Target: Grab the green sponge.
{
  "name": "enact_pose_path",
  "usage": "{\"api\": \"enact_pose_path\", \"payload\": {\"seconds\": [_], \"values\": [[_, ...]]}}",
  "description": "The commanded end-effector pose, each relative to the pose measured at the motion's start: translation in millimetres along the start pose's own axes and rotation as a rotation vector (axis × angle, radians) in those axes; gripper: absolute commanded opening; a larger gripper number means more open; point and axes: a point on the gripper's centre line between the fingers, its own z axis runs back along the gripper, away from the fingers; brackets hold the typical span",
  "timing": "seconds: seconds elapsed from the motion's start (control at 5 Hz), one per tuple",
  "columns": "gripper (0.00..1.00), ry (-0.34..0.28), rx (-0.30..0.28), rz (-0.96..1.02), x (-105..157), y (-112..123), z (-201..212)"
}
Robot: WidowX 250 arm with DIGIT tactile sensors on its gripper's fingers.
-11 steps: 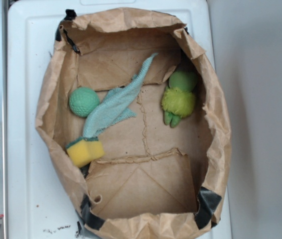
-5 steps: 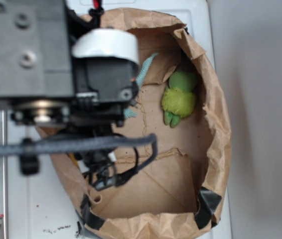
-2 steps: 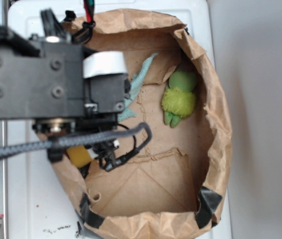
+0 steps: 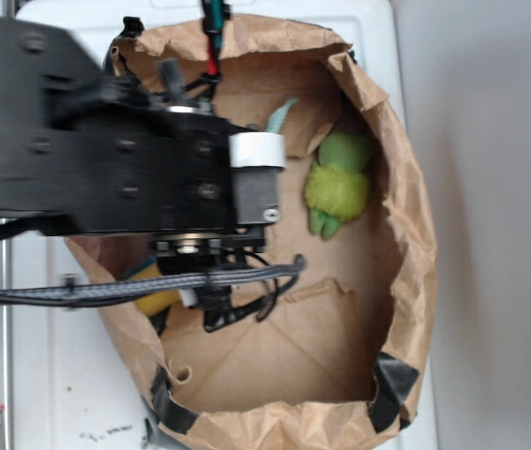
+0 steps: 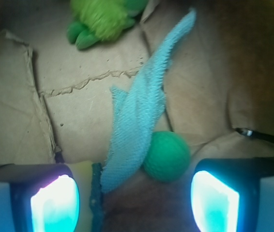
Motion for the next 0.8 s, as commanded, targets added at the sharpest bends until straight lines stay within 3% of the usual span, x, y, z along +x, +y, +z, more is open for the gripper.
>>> {"api": "enact_pose_path", "payload": {"seconds": [0.0, 0.6], "values": [[1.0, 0.079, -0.068, -0.226, 0.0, -1.3, -2.6], [1.0, 0.12, -0.065, -0.304, -21.8, -17.9, -26.4]]}}
